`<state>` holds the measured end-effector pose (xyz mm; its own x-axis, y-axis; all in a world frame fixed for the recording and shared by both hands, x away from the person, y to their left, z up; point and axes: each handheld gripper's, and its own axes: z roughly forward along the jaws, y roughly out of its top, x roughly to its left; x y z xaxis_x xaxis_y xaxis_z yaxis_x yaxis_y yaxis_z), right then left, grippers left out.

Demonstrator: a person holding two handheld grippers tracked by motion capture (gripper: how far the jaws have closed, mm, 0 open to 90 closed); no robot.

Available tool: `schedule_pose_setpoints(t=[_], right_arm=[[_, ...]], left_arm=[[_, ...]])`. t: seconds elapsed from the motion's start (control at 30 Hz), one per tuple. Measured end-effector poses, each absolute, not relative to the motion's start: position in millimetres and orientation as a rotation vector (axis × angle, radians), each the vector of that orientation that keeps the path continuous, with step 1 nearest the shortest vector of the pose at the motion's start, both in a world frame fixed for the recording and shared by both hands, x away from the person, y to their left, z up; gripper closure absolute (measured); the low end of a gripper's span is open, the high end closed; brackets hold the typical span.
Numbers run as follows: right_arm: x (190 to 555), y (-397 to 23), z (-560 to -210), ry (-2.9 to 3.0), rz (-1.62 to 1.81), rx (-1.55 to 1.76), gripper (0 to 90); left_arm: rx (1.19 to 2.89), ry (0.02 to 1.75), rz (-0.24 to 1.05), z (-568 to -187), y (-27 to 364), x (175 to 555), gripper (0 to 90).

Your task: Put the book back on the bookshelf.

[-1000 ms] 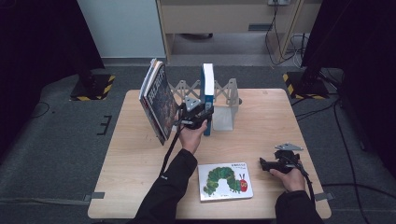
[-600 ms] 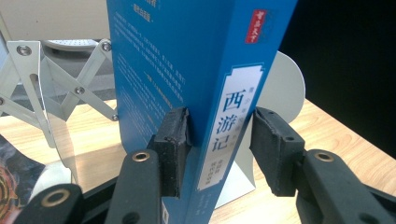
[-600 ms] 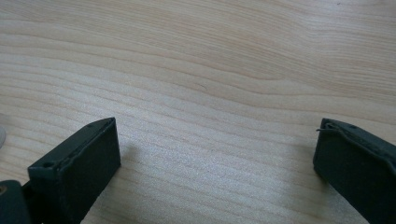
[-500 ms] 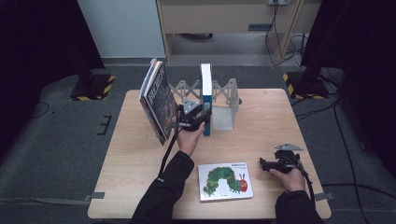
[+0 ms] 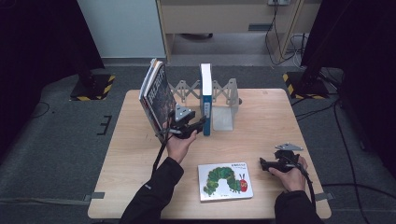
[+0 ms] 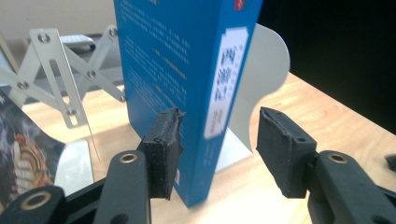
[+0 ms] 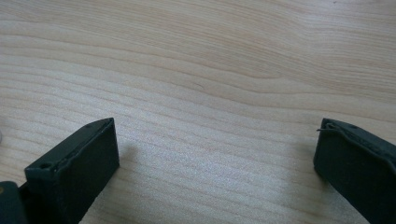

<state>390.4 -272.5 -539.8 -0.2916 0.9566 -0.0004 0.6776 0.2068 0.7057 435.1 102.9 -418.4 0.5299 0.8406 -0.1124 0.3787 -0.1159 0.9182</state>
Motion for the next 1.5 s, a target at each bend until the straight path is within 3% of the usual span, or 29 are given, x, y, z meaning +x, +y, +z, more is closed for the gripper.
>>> schedule_pose_setpoints(t=[0.2, 0.4, 1.0, 1.5], right_arm=[[390.1, -272.8, -539.4, 2.038, 0.850, 1.525, 2.6], [388.2, -274.9, -533.8, 2.040, 0.823, 1.545, 14.4], [366.2, -254.5, -505.0, 2.132, 1.039, 1.522, 32.2], [346.4, -231.2, -505.5, 2.237, 1.191, 1.505, 35.9]], left_arm=[[1.771, 1.019, 0.504, -423.0, 113.5, 419.1, 45.1], [1.817, 1.012, 0.490, -428.7, 126.9, 401.6, 41.4], [1.966, 1.036, 0.415, -467.7, 146.2, 357.9, 34.0], [2.081, 1.064, 0.306, -501.2, 134.4, 348.6, 32.3]])
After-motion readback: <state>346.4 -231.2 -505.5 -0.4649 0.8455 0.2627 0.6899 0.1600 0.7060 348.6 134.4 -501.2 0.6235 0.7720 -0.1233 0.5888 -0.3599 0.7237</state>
